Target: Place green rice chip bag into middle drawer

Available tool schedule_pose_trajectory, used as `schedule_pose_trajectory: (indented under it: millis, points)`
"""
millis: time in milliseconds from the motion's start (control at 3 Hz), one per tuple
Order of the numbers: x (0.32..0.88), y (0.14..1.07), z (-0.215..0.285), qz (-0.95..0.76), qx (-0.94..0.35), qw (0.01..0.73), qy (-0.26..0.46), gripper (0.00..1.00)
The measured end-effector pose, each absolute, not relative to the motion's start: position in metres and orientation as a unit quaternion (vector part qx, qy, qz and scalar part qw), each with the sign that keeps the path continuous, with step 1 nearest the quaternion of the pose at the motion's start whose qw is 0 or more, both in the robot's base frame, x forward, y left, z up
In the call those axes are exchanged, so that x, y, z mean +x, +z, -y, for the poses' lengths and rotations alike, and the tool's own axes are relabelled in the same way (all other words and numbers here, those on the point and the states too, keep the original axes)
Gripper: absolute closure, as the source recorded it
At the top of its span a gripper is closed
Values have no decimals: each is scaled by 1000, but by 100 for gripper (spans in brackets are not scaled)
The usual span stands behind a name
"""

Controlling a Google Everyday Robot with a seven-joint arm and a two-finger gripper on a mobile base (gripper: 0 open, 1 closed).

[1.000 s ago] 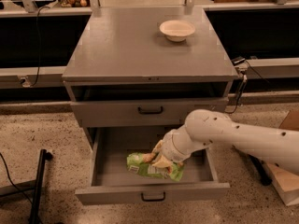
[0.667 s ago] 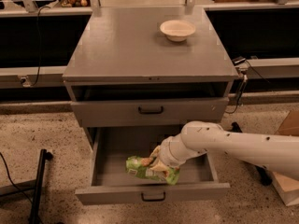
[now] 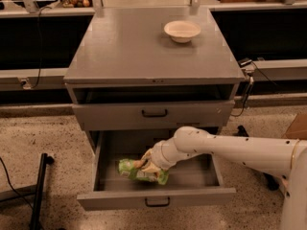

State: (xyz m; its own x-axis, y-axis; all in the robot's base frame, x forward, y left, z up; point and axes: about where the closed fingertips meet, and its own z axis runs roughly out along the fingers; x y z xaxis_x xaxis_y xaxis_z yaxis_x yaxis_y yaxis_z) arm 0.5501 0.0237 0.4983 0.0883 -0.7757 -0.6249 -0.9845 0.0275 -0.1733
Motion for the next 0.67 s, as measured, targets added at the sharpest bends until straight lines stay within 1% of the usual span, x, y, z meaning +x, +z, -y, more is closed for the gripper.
schedule_pose_trajectory:
  millis: [333, 667]
  points:
    - [554, 496, -23, -650, -675, 301, 174, 82]
    - [553, 495, -25, -650, -676, 301, 176, 58]
